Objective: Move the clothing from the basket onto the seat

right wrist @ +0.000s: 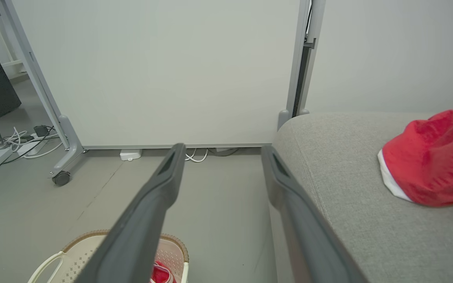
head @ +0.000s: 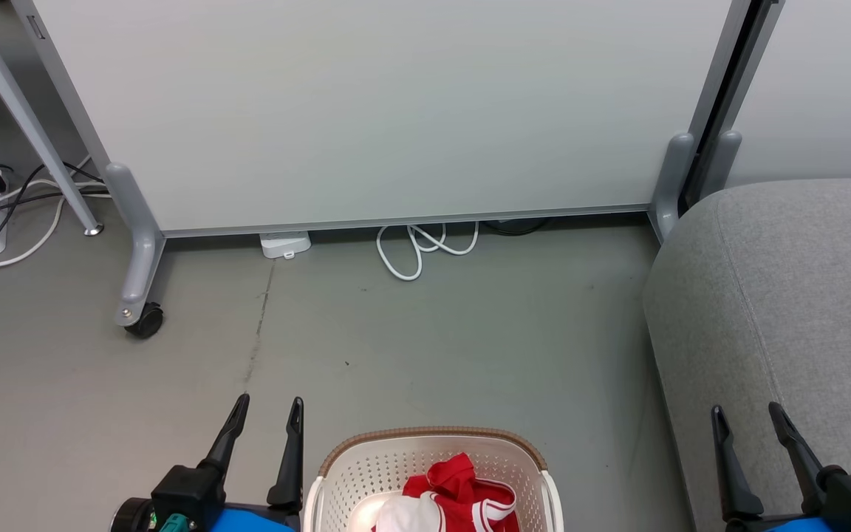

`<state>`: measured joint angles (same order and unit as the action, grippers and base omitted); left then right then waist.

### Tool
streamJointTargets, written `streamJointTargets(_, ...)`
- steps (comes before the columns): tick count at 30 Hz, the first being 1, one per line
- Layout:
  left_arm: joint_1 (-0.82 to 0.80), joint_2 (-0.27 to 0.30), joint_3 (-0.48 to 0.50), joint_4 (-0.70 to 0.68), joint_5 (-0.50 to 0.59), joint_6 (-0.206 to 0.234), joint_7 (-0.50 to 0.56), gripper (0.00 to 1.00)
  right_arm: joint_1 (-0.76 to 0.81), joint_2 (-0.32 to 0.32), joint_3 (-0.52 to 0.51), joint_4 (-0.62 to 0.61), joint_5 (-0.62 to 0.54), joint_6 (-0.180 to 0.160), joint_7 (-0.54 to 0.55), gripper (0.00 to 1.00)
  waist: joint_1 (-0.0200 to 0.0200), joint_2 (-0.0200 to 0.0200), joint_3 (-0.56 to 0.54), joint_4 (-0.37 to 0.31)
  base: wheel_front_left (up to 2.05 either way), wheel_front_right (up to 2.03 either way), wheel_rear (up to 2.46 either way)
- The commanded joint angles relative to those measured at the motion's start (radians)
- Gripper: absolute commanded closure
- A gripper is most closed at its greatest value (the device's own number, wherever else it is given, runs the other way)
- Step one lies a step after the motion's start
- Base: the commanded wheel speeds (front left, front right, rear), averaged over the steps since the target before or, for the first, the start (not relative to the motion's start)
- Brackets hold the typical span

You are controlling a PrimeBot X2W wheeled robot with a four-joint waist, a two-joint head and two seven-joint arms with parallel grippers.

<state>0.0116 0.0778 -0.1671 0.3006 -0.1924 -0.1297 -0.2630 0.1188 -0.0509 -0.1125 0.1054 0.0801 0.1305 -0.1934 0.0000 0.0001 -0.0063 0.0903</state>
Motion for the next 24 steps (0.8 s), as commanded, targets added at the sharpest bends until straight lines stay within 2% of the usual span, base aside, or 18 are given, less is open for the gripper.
streamJointTargets(1,-0.019,-0.001,0.002,0.002,0.001,-0.001,-0.003,0.0,0.017,0.001,-0.001,-0.006,-0.006,0.001,0.002,0.0,0.0,-0.0001,0.001,0.001,0.0,0.0,0.0)
streamJointTargets(14,-0.025,-0.004,-0.014,0.021,-0.011,-0.001,-0.003,0.0,-0.01,0.001,0.021,-0.013,0.006,0.001,0.005,0.0,0.0,-0.0001,0.041,-0.029,0.0,0.0,0.0)
streamJointTargets(24,-0.084,-0.01,-0.045,0.063,-0.025,-0.001,-0.003,0.0,-0.072,0.0,0.052,-0.049,-0.01,0.001,0.017,0.0,0.0,-0.0001,0.172,-0.101,0.0,0.0,0.0)
